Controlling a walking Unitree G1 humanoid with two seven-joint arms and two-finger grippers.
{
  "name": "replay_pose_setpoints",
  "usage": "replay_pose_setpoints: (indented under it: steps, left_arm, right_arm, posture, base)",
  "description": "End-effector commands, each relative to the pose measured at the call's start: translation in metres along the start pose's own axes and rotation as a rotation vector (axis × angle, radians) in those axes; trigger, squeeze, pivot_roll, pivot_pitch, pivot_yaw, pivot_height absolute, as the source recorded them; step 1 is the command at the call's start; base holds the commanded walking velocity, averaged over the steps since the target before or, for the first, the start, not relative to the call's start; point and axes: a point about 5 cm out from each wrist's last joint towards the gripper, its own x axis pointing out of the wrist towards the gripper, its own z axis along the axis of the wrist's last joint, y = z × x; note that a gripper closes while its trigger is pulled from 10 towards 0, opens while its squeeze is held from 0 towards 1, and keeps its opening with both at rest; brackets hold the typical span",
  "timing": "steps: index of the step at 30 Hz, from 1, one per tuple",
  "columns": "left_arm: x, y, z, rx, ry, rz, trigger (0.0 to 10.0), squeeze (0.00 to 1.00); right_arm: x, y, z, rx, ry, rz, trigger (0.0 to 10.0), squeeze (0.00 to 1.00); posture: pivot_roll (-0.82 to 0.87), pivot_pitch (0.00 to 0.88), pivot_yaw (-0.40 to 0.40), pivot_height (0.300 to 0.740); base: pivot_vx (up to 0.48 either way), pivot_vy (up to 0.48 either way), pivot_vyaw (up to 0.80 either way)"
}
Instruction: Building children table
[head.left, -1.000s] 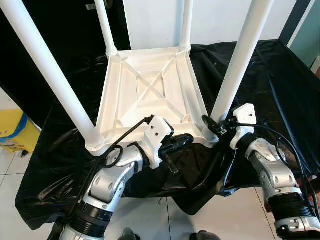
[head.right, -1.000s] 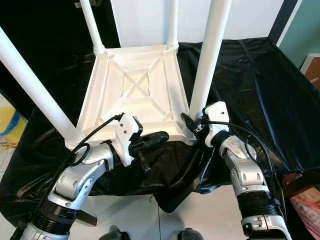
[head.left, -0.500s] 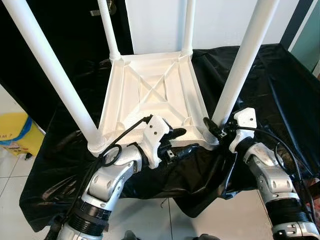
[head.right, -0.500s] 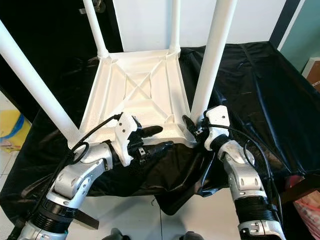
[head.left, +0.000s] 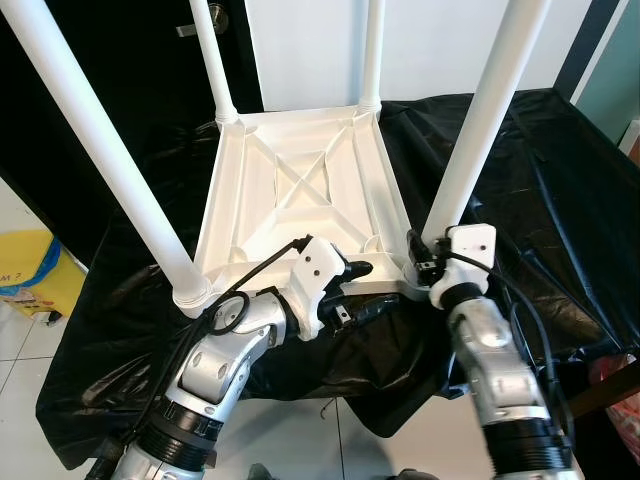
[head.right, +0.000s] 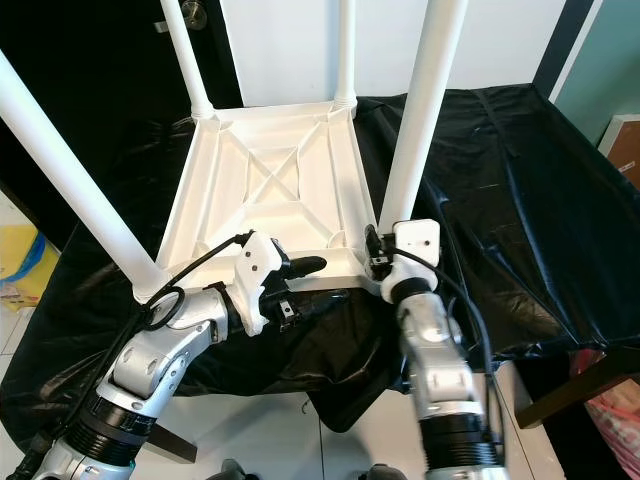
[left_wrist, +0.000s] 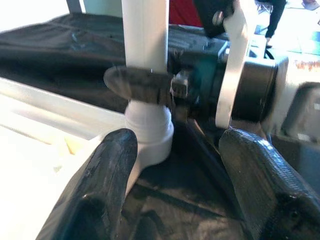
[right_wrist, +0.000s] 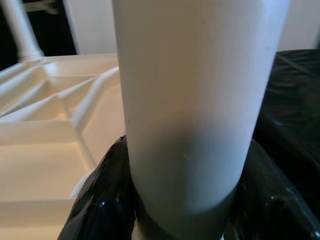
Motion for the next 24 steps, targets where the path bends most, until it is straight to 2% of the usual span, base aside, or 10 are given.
replay_pose_setpoints:
  steps: [1, 6, 15, 16, 19, 24]
  left_arm:
    - [0.001, -0.001, -0.001, 0.008, 0.003, -0.041, 10.0, 0.00]
    - [-0.001, 0.001, 0.001, 0.023, 0.002, -0.038, 10.0, 0.00]
    - [-0.003, 0.004, 0.001, 0.038, 0.002, -0.026, 10.0, 0.00]
    - [-0.002, 0.005, 0.002, 0.040, 0.000, -0.025, 10.0, 0.00]
    - [0.001, 0.006, 0.002, 0.044, -0.004, -0.027, 10.0, 0.00]
    - [0.003, 0.005, 0.002, 0.046, -0.008, -0.029, 10.0, 0.00]
  right_arm:
    - [-0.005, -0.005, -0.021, -0.002, 0.106, -0.069, 10.0, 0.00]
    - [-0.004, 0.007, -0.021, 0.016, 0.119, -0.073, 10.0, 0.00]
    - [-0.001, 0.010, -0.016, 0.031, 0.099, -0.052, 10.0, 0.00]
    - [0.000, 0.010, -0.011, 0.034, 0.071, -0.021, 10.0, 1.00]
    - [0.004, 0.006, -0.003, 0.032, 0.030, 0.036, 10.0, 1.00]
    - [0.005, 0.000, -0.001, 0.027, 0.022, 0.067, 10.0, 1.00]
  posture:
    - [-0.16, 0.058, 0.073, 0.740]
    - [-0.14, 0.049, 0.079, 0.740]
    - [-0.14, 0.038, 0.076, 0.740]
    - [-0.15, 0.037, 0.076, 0.740]
    - [-0.16, 0.035, 0.073, 0.740]
    - [-0.17, 0.036, 0.071, 0.740]
  base:
    - [0.000, 0.000, 0.00]
    - [0.000, 0.000, 0.00]
    - [0.000, 0.000, 0.00]
    - [0.000, 0.000, 0.00]
    - [0.000, 0.000, 0.00]
    - [0.000, 0.000, 0.00]
